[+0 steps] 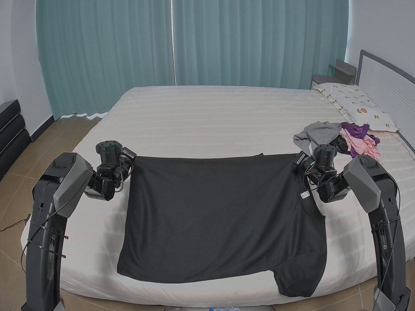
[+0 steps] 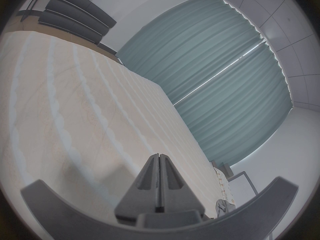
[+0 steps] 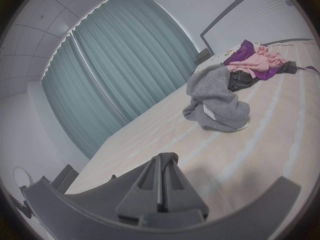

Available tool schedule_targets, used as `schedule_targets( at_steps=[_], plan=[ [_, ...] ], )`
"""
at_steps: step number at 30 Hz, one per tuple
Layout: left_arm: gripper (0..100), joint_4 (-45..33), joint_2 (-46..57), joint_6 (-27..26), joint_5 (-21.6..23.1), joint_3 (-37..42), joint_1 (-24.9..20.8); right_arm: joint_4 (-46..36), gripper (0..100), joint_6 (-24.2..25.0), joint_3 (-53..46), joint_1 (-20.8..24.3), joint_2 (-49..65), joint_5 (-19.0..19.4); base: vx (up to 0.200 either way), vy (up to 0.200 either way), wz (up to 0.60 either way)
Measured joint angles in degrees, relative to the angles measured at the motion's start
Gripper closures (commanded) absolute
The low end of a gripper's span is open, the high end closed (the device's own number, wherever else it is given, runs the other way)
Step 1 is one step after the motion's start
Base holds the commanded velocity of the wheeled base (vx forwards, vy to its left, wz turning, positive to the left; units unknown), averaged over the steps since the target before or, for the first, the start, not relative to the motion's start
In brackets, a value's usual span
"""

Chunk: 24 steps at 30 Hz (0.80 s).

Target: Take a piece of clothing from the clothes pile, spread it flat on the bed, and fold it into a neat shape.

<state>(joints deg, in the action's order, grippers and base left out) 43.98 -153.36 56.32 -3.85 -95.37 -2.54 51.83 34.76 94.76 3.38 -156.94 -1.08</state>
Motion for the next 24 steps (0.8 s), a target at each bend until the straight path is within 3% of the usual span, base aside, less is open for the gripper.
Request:
schedule_targets(
  at_steps=[6,7,8,18,24],
  plan=[
    [100,-2.0,-1.5,-0.1,0.1,-3.3,-0.3,-0.3,100,-0.4,0.1,0.3,-1.6,0.0,0.0,0.0,0.0],
    [100,-2.9,-1.9,-0.2,0.2,-3.9,-0.3,-0.4,0,-0.4,0.1,0.3,-1.9,0.0,0.0,0.0,0.0],
    [0,-4.1,-2.1,-0.2,0.2,-4.4,-0.4,-0.5,0,-0.4,0.1,0.4,-2.1,0.0,0.0,0.0,0.0],
    [0,-10.8,-3.1,0.0,0.3,-7.0,-0.7,-0.4,0,-0.2,-4.9,0.6,-1.8,1.5,0.0,0.0,0.0],
    [0,-10.7,-0.7,0.0,0.9,-1.0,-0.6,0.1,0,0.2,-14.2,-0.6,4.1,4.6,0.0,0.0,0.0]
  ],
)
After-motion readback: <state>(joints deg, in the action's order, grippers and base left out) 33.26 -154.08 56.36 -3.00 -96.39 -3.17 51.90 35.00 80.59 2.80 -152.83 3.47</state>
